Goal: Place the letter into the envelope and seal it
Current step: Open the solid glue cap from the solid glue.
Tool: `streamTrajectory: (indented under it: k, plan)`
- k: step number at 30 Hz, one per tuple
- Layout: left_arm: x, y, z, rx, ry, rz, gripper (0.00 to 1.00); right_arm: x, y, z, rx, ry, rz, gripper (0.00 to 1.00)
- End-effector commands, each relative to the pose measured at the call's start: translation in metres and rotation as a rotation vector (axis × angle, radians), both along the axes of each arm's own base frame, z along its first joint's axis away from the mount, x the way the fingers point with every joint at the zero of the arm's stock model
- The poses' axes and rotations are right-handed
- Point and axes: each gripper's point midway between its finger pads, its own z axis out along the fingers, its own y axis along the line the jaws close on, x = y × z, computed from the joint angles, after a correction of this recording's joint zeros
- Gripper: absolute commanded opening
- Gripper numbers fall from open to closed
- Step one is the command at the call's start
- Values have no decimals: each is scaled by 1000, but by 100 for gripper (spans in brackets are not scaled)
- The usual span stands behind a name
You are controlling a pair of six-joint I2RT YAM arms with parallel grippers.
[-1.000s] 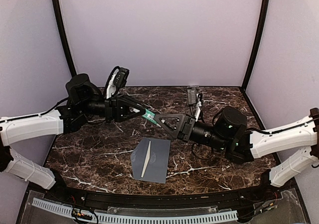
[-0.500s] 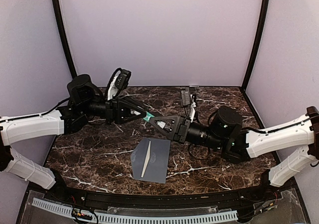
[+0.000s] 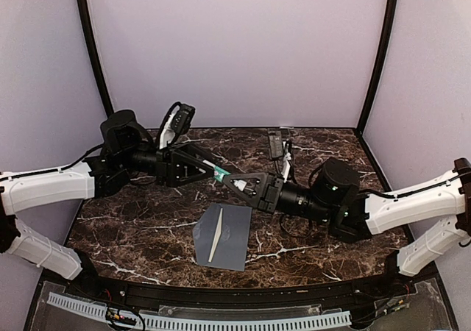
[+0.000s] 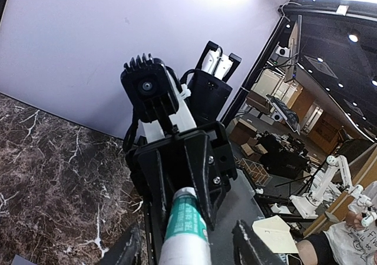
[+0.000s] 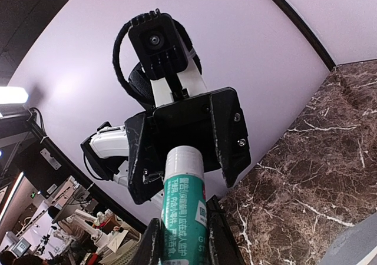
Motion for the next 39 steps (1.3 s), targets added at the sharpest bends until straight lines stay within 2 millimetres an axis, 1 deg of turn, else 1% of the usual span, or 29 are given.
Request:
streamTrajectory:
  k: [1, 3, 6, 8, 10, 15, 20, 23, 24, 30, 32, 34, 36, 39]
  plan:
    - [-2, -1, 12, -19, -28, -4, 52, -4, -11, 19, 57, -22, -17, 5]
    - [-1, 0, 12, -20, -29, 3, 49, -4, -12, 18, 49, -20, -19, 4]
    - [0, 0, 13, -22, -32, 14, 41, -3, -14, 17, 48, -18, -27, 4]
    - [0, 0, 12, -21, -32, 18, 39, -3, -15, 18, 50, -18, -27, 4]
    - [1, 0, 12, -21, -32, 21, 38, -3, -15, 17, 46, -18, -27, 4]
    - [0, 0, 13, -23, -31, 16, 41, -3, -16, 15, 33, -18, -31, 3]
    - [-1, 1, 14, -29, -37, 17, 41, -3, -16, 13, 28, -15, -30, 3]
    - [-1, 2, 15, -31, -39, 18, 35, -3, -16, 13, 27, -13, -34, 2]
    - [-1, 2, 15, -31, -39, 18, 32, -3, -16, 13, 28, -14, -33, 2]
    - [-1, 2, 14, -31, -40, 18, 27, -3, -17, 13, 28, -13, -36, 1]
    - [-1, 2, 14, -30, -40, 20, 27, -3, -18, 13, 29, -13, -38, 1]
    - [0, 2, 14, -29, -38, 19, 33, -2, -20, 14, 31, -16, -43, 1]
    - [0, 2, 14, -30, -40, 19, 37, -2, -21, 14, 32, -16, -46, 1]
    - [1, 2, 14, -28, -37, 22, 38, -3, -22, 14, 29, -17, -46, 1]
